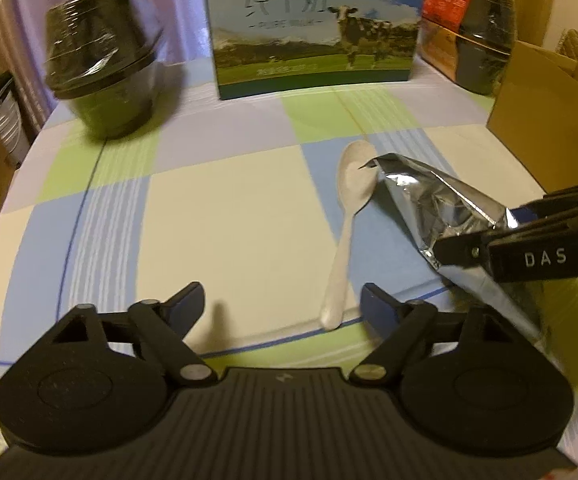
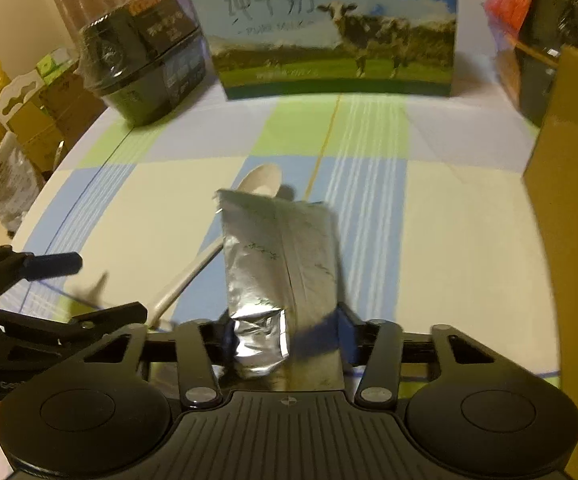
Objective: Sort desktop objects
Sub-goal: 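Grasp the white plastic spoon with the left tool while the right tool grasps the silver foil bag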
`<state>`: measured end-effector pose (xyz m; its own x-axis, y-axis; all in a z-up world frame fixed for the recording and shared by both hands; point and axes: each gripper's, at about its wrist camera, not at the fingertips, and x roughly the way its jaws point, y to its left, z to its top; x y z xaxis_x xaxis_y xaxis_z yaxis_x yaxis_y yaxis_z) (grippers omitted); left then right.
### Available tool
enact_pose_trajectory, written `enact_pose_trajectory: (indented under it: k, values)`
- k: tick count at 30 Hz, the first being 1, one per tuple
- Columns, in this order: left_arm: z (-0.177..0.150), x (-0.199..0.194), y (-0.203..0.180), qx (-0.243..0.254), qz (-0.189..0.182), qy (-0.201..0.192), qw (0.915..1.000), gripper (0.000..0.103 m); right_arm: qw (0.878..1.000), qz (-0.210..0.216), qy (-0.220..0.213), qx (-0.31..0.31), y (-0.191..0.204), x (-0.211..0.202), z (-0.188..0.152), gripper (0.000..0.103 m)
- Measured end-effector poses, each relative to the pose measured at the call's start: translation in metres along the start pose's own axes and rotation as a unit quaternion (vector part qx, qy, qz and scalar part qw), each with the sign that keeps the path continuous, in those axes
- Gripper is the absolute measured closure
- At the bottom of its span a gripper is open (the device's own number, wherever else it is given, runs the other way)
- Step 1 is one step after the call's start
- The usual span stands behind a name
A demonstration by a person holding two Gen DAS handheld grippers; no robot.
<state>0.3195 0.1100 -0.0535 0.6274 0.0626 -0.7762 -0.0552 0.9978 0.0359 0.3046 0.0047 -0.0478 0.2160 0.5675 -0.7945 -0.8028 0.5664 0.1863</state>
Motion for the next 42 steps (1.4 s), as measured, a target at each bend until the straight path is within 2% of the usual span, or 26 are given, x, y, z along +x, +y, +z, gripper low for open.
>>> enact_pose_trajectory:
  k: [5,9,15,18,20,22,23,26,34,38,42]
  values:
    - [0.007,0.008,-0.016,0.033,-0.009,-0.018,0.9992,0.028,0.999,-0.024,-0.018,0.021,-0.018,-0.009,0.002,0.067]
    - [0.017,0.018,-0.025,0.046,-0.017,-0.039,0.9980,0.028,0.998,-0.041,-0.032,0.036,-0.030,-0.012,0.000,0.067]
    - [0.033,0.041,-0.033,0.057,-0.029,-0.070,0.9956,0.028,0.997,-0.041,-0.048,0.032,-0.040,-0.014,-0.004,0.066]
    - [0.037,0.054,-0.038,0.079,-0.026,-0.071,0.9940,0.028,0.997,-0.051,-0.054,0.001,-0.037,-0.014,-0.006,0.057]
    - [0.039,0.061,-0.038,0.083,-0.032,-0.070,0.9936,0.028,0.997,-0.053,-0.056,0.004,-0.038,-0.013,-0.007,0.045]
    - [0.042,0.066,-0.036,0.078,-0.035,-0.072,0.9937,0.028,0.997,-0.053,-0.058,0.005,-0.039,-0.011,-0.007,0.042]
    - [0.043,0.068,-0.036,0.075,-0.039,-0.072,0.9939,0.030,0.997,-0.052,-0.057,0.003,-0.038,-0.010,-0.007,0.041]
    - [0.045,0.075,-0.037,0.077,-0.037,-0.070,0.9939,0.044,0.998,-0.047,-0.046,-0.011,-0.037,-0.004,-0.009,0.041]
    - [0.048,0.080,-0.037,0.071,-0.056,-0.081,0.9926,0.057,0.999,-0.037,-0.037,-0.005,-0.037,0.002,-0.011,0.042]
    - [0.048,0.078,-0.040,0.074,-0.058,-0.079,0.9924,0.075,0.998,-0.042,-0.036,0.001,-0.038,0.004,-0.011,0.050]
    - [0.047,0.075,-0.043,0.076,-0.053,-0.072,0.9931,0.075,0.999,-0.038,-0.036,0.009,-0.040,0.002,-0.010,0.055]
